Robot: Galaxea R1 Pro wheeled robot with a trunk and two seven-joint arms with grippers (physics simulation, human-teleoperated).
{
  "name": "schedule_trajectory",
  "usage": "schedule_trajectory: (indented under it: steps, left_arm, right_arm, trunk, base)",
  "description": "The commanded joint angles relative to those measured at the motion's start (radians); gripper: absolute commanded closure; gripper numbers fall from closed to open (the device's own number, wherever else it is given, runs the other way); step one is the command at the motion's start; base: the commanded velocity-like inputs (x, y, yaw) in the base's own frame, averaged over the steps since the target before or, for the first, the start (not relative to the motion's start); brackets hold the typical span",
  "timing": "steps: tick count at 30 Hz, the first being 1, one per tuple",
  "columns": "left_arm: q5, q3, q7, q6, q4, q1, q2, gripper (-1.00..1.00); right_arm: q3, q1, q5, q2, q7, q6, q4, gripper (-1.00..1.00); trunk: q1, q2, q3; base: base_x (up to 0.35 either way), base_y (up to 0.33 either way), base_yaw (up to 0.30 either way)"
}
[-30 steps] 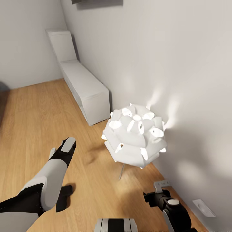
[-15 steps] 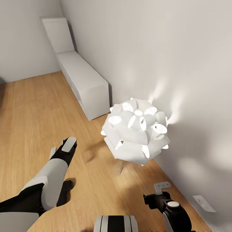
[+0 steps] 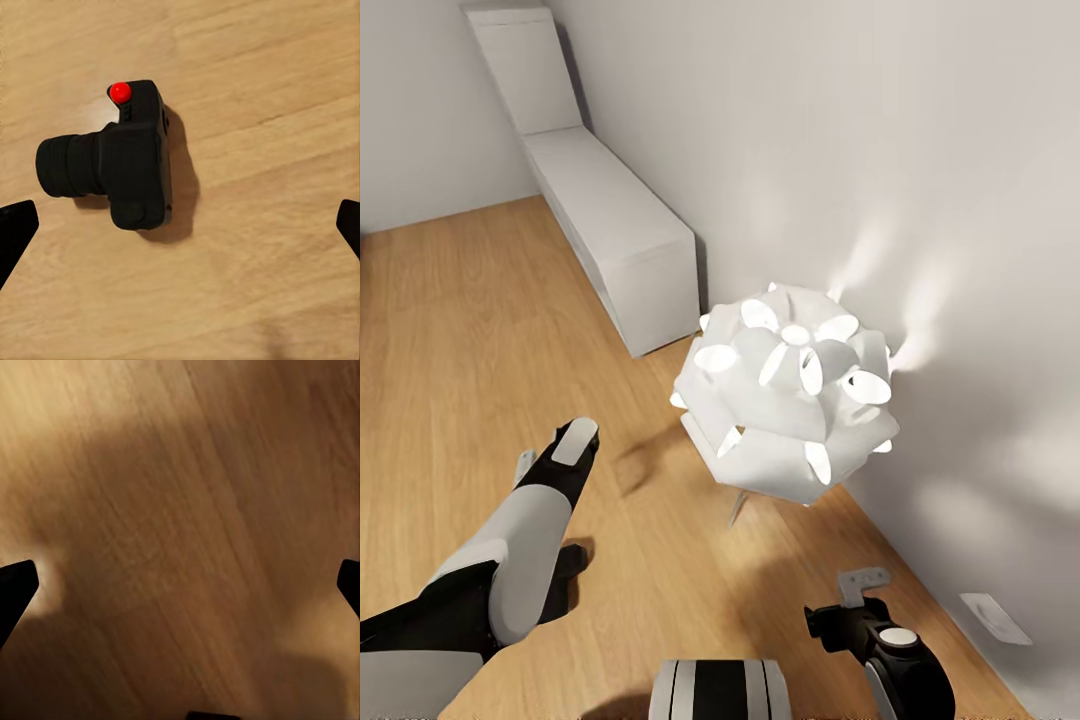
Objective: Attach the digital camera to the camera tripod in the bedroom.
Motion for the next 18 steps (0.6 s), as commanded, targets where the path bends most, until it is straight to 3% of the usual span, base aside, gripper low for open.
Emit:
schedule_trajectory:
  steps: [1, 18]
  left_arm:
    - [0.001, 0.004, 0.000, -0.005, -0.001, 0.000, -0.001, -1.00]
    - [0.000, 0.007, 0.003, -0.037, -0.001, -0.009, 0.000, -1.00]
  right_arm:
    - [0.001, 0.000, 0.005, 0.000, -0.001, 0.006, -0.001, -1.00]
    - [0.006, 0.003, 0.007, 0.001, -0.001, 0.087, -0.005, -1.00]
  trunk:
    - [0.000, -0.001, -0.005]
    - [0.008, -0.005, -0.070]
  base:
    - [0.000, 0.000, 0.000]
    - [0.000, 0.000, 0.000]
